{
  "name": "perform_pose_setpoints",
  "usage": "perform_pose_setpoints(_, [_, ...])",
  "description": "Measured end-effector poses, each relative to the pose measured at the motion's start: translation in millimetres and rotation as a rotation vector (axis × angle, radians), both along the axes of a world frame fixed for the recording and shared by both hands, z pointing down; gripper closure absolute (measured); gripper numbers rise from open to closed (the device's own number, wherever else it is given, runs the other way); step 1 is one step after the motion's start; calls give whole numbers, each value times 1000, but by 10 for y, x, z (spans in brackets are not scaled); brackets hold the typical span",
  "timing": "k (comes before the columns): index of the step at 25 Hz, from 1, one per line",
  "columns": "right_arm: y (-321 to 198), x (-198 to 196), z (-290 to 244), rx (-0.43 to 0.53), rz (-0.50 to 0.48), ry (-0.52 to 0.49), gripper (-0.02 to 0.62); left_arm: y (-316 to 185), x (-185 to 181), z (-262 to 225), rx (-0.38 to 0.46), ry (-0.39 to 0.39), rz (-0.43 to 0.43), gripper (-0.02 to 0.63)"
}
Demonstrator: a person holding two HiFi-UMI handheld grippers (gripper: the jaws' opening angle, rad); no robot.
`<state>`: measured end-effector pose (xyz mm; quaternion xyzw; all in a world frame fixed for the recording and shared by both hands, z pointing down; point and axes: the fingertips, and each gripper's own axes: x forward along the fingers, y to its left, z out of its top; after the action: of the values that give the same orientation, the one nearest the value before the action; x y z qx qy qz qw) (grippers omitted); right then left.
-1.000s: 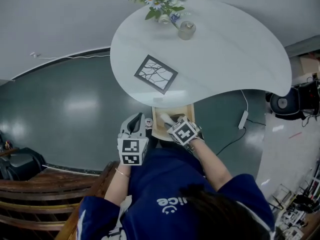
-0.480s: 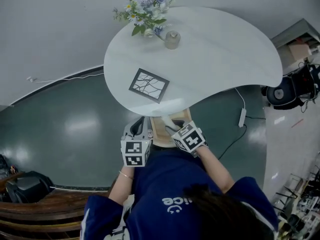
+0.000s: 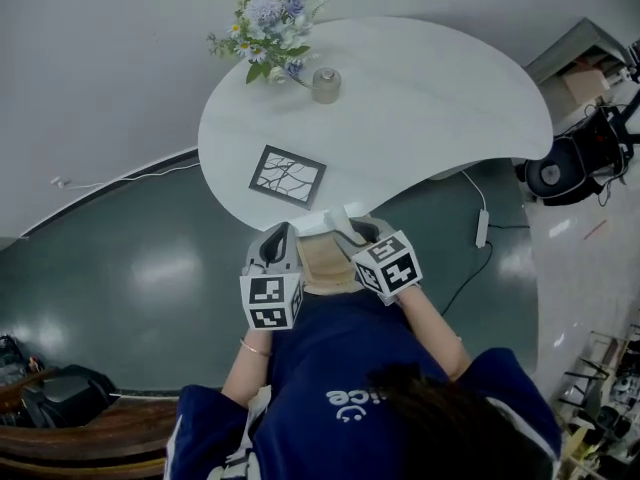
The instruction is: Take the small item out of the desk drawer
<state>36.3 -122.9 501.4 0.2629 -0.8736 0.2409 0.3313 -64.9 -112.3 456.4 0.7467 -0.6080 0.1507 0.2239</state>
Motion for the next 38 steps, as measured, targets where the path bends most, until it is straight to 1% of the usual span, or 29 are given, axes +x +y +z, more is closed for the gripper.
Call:
perform_pose_setpoints(4, [-156,57,-231,76,74,-50,456,-60,70,-132,43,-15,18,603])
perform_pose_setpoints(8, [-240,138,-449,166,115,-80,456,-78,108,-275,83,-15,12,603])
perform_pose_setpoints(14, [-375,247,-771,269,207,-173,456,-113,142,-586,172,-10,1,603])
perform_pose_setpoints(19, [-383,307,-1061,353,237,-233,456,-121,212,-952,282,-14,-5,603])
perform_pose_setpoints(24, [-378,384,-1374,447,267,-294,456,-113,287,-1206,345,-7,-1,603])
perform_pose_setpoints(26, [-369,430,-1484,481,280,-309,456,-96,320,-1284,361,-14,3,603])
perform_pose_setpoints(29, [-358,496,-1649,533,303,-327,456,-81,337,-1376,363,-21,-4,603])
perform_pose_setpoints(33, [-337,554,-1829,599,318,-340,456,-80,362,-1466,399,-37,5,603])
perform_pose_setpoints(38, [-308,561,-1895,623,319,-358,456,-52,362,-1546,401,-29,-6,603])
